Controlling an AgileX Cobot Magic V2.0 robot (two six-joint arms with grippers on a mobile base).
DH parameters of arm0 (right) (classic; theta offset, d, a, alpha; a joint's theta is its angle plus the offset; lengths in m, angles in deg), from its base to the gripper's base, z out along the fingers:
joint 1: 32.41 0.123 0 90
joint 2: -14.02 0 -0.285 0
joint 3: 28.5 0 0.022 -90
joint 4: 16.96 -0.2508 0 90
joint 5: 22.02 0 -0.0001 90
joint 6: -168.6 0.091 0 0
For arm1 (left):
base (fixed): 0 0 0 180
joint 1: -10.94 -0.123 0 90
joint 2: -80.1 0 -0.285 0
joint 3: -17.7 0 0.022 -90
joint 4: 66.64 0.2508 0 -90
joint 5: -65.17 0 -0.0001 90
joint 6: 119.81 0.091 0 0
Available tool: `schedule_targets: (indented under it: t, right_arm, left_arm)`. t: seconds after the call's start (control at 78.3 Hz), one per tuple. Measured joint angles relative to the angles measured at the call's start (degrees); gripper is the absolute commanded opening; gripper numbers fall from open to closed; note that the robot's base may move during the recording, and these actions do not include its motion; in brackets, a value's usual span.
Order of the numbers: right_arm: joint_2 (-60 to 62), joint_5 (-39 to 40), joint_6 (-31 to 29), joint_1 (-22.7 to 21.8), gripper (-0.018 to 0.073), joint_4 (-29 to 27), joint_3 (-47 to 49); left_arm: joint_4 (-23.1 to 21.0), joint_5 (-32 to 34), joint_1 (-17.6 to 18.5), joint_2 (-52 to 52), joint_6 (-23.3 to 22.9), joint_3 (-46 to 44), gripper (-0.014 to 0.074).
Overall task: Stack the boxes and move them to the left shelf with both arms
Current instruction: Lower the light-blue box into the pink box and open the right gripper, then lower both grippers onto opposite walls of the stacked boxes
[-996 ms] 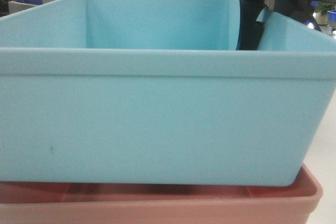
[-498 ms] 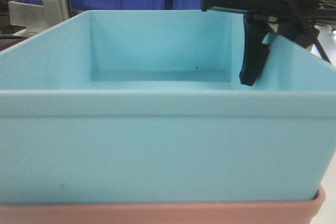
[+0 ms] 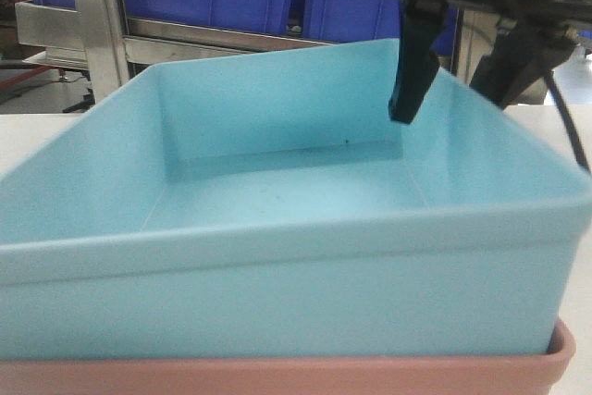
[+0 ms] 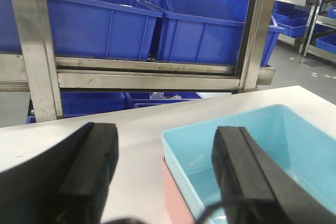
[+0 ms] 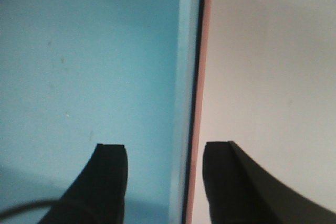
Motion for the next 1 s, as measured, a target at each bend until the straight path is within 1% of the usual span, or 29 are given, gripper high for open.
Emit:
schedule_targets:
  t: [0.14,0.268,0.396,0.587,0.83,0.996]
  right_arm:
    - [6.2,4.2,0.0,0.0,0.0426,4.6,-1.9]
    - [11.8,7.2,-0.1,0.0,0.0426,6.6,-5.2]
    - [13.5,7.0,-0.1,0.0,0.0426,7.0,-6.5]
    - [13.5,3.6,-0.1,0.0,0.0426,7.1,-6.7]
    - [13.5,3.5,-0.4,0.0,0.0426,7.1,-6.7]
    - [13.5,3.3,-0.4,0.0,0.0426,7.1,-6.7]
  left_arm:
    - [0.0,0.0,0.0,0.0,0.0,0.0,0.0314]
    - [0.0,0.0,0.0,0.0,0.0,0.0,0.0314]
    - [0.0,0.0,0.0,0.0,0.0,0.0,0.0314]
    - [0.0,0.0,0.0,0.0,0.0,0.0,0.0314]
    - [0.0,0.0,0.0,0.0,0.0,0.0,0.0314]
    - [0.0,1.2,0.0,0.0,0.0,0.0,0.0314]
